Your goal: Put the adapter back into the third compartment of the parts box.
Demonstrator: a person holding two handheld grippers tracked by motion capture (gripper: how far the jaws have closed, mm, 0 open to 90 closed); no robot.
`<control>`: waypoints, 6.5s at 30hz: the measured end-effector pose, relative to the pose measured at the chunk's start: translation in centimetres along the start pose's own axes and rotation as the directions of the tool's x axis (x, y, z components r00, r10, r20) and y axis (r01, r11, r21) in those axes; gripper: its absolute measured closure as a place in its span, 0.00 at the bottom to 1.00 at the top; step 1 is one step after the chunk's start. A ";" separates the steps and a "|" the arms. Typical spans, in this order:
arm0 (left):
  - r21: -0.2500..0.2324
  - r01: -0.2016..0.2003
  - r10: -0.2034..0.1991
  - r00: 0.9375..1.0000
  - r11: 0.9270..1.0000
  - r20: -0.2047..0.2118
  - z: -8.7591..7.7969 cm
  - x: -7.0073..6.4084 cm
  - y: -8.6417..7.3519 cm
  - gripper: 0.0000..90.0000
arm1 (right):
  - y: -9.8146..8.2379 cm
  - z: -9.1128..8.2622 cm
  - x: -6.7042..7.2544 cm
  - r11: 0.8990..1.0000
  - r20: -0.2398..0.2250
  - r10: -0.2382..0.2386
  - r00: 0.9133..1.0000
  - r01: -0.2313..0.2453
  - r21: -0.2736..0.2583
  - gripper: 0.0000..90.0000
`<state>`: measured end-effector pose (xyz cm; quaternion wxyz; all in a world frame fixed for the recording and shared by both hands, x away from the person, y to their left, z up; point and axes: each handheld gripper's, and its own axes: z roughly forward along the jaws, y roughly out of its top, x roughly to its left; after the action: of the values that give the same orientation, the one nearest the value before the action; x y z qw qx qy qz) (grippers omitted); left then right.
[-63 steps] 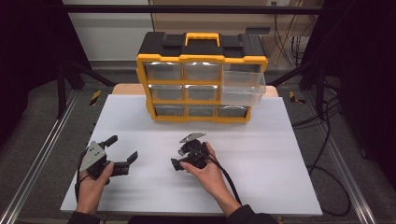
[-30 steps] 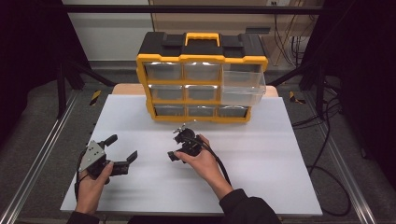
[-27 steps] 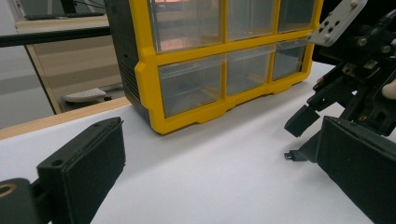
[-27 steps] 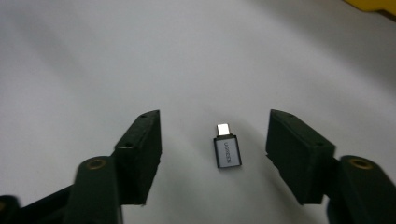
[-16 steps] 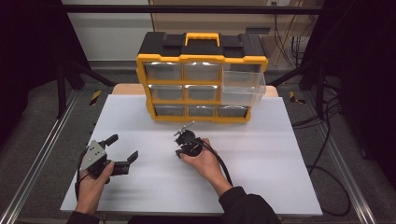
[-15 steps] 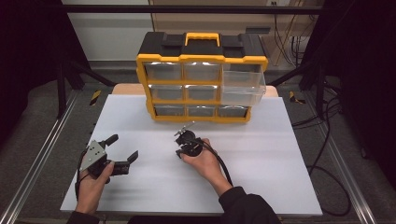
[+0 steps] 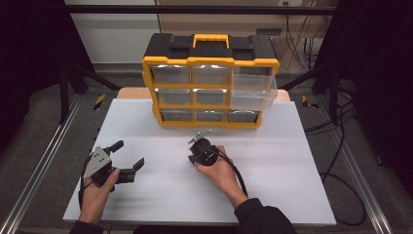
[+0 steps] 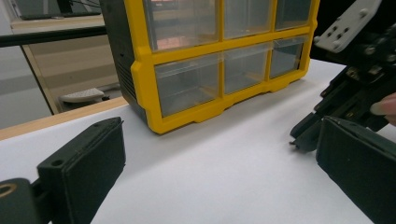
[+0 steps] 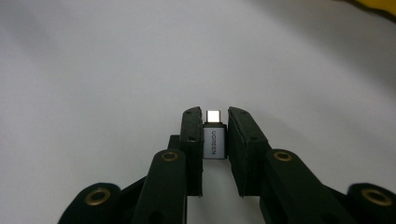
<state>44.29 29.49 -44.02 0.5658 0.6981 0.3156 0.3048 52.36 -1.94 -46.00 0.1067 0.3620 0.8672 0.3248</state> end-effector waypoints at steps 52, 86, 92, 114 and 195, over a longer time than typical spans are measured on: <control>-0.013 0.076 -0.077 0.997 0.997 -0.028 -0.4 0.6 -0.6 0.01 | -6.8 -11.2 -6.1 0.881 0.124 0.167 0.978 -0.092 -0.464 0.85; -0.054 0.062 -0.065 0.997 0.997 -0.046 -0.7 0.6 -0.1 0.01 | -6.6 -13.6 -5.7 0.816 0.118 0.171 0.978 -0.074 -0.573 0.85; -0.059 0.060 -0.062 0.997 0.997 -0.045 -1.0 0.4 -0.1 0.01 | -6.6 -13.8 -5.6 0.813 0.112 0.171 0.979 -0.076 -0.578 0.85; -0.055 0.042 -0.043 0.999 0.998 -0.025 -0.5 0.1 0.2 0.01 | -6.4 -15.1 -5.5 0.796 0.127 0.212 0.969 -0.096 -0.597 0.85; -0.035 0.015 -0.015 1.000 0.999 -0.011 -0.4 -0.2 0.3 0.01 | 3.7 -27.9 -7.0 0.720 0.102 0.247 0.964 -0.112 -0.685 0.85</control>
<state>43.88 29.48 -43.67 0.5785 0.6839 0.3186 0.3101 47.74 -18.47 -22.57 0.2787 0.4103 0.6373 0.5898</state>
